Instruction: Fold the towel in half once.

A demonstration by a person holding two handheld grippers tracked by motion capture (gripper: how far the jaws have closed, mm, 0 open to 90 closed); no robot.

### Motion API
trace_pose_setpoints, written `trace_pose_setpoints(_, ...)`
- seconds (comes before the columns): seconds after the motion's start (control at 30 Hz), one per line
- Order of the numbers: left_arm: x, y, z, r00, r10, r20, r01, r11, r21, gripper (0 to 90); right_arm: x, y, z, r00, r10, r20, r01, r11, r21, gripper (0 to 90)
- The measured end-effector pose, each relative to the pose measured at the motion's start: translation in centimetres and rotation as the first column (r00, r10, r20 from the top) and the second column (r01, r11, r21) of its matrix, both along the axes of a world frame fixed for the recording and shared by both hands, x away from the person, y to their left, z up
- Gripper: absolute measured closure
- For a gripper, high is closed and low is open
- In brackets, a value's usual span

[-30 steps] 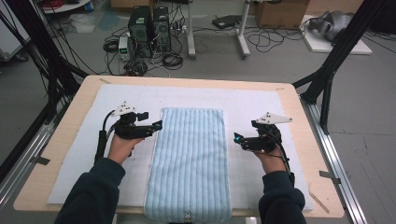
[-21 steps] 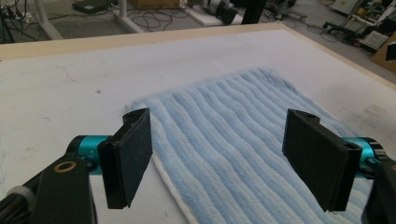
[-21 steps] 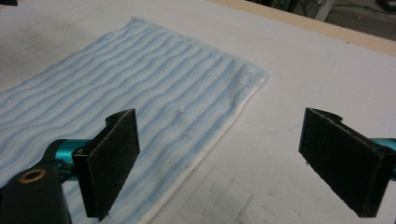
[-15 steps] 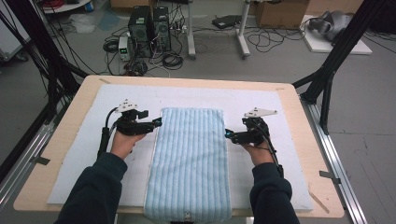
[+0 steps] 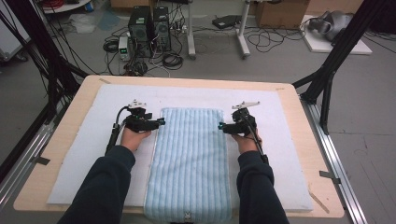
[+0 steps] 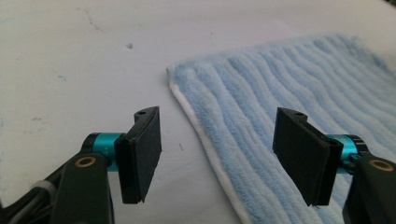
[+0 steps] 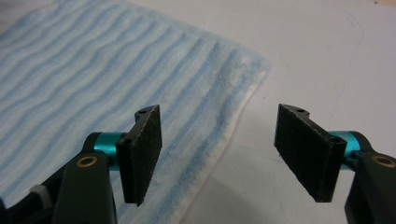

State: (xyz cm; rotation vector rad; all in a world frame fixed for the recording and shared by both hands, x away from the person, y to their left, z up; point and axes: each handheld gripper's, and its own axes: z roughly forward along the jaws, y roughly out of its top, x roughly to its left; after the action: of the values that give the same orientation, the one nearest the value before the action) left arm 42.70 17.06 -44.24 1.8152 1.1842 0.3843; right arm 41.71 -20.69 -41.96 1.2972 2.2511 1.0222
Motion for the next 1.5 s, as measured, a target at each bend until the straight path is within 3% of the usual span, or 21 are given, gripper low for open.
trace_pose_setpoints(0.13, 0.4, -0.7, -0.4, 0.9998, 0.001, -0.018, -0.001, 0.9997, 0.025, 37.8, 0.6, 0.6, -0.9, 0.9993, -0.021, -0.030, 0.020, 0.999, -0.027, 34.4)
trace_pose_setpoints(0.2, 0.5, -1.0, -0.8, 0.9996, 0.000, -0.029, 0.001, 0.9985, 0.055, 41.3, 0.9, 1.0, -1.1, 0.9994, -0.023, -0.024, 0.022, 0.999, -0.050, 37.0)
trace_pose_setpoints(0.33, 0.5, -1.3, -0.9, 0.9997, 0.023, -0.012, -0.022, 0.9958, 0.089, 48.0, 1.4, 1.4, -1.4, 0.9988, -0.041, -0.026, 0.039, 0.997, -0.064, 44.4)
trace_pose_setpoints(0.53, 0.0, -2.0, -0.9, 0.9994, 0.024, 0.024, -0.027, 0.9849, 0.171, 57.3, 1.5, 1.7, -1.9, 0.9978, -0.040, -0.053, 0.036, 0.997, -0.073, 53.9)
trace_pose_setpoints(0.7, -0.4, -2.8, -0.9, 0.9984, -0.042, 0.039, 0.034, 0.9803, 0.195, 85.0, 1.4, 1.8, -1.9, 0.9980, -0.009, -0.062, 0.006, 0.998, -0.056, 69.7)
trace_pose_setpoints(0.77, -0.3, -2.6, -0.9, 0.9987, -0.044, 0.028, 0.038, 0.9833, 0.178, 86.3, 1.4, 1.7, -1.9, 0.9965, 0.007, -0.083, -0.008, 1.000, -0.015, 83.2)
trace_pose_setpoints(0.8, -0.2, -2.4, -0.9, 0.9991, -0.039, 0.015, 0.037, 0.9873, 0.154, 86.7, 1.5, 1.6, -2.0, 0.9954, 0.014, -0.094, -0.013, 1.000, 0.014, 84.2)
trace_pose_setpoints(0.9, 0.0, -1.9, -0.8, 0.9998, -0.021, -0.004, 0.021, 0.9954, 0.093, 87.2, 1.4, 1.7, -1.9, 0.9968, 0.022, -0.077, -0.023, 1.000, -0.008, 86.4)
trace_pose_setpoints(0.97, 0.1, -1.4, -0.4, 0.9997, -0.016, 0.017, 0.015, 0.9975, 0.069, 87.4, 1.3, 1.6, -1.4, 0.9995, 0.013, -0.029, -0.013, 1.000, -0.007, 86.9)
trace_pose_setpoints(1.17, 0.6, -0.3, 0.9, 0.9978, 0.015, 0.065, -0.013, 0.9991, -0.040, 87.4, 1.5, 0.9, -0.4, 0.9997, -0.005, 0.025, 0.003, 0.998, 0.055, 87.0)
trace_pose_setpoints(1.33, 0.2, -0.1, 1.0, 0.9988, -0.018, 0.045, 0.020, 0.9988, -0.044, 87.3, 1.1, 1.0, 0.0, 0.9992, 0.010, 0.039, -0.012, 0.998, 0.057, 87.0)
trace_pose_setpoints(1.5, -0.8, -0.2, 2.3, 0.9973, -0.039, 0.063, 0.043, 0.9971, -0.063, 87.2, 0.1, 1.0, 1.2, 0.9971, 0.045, 0.061, -0.049, 0.997, 0.056, 86.9)
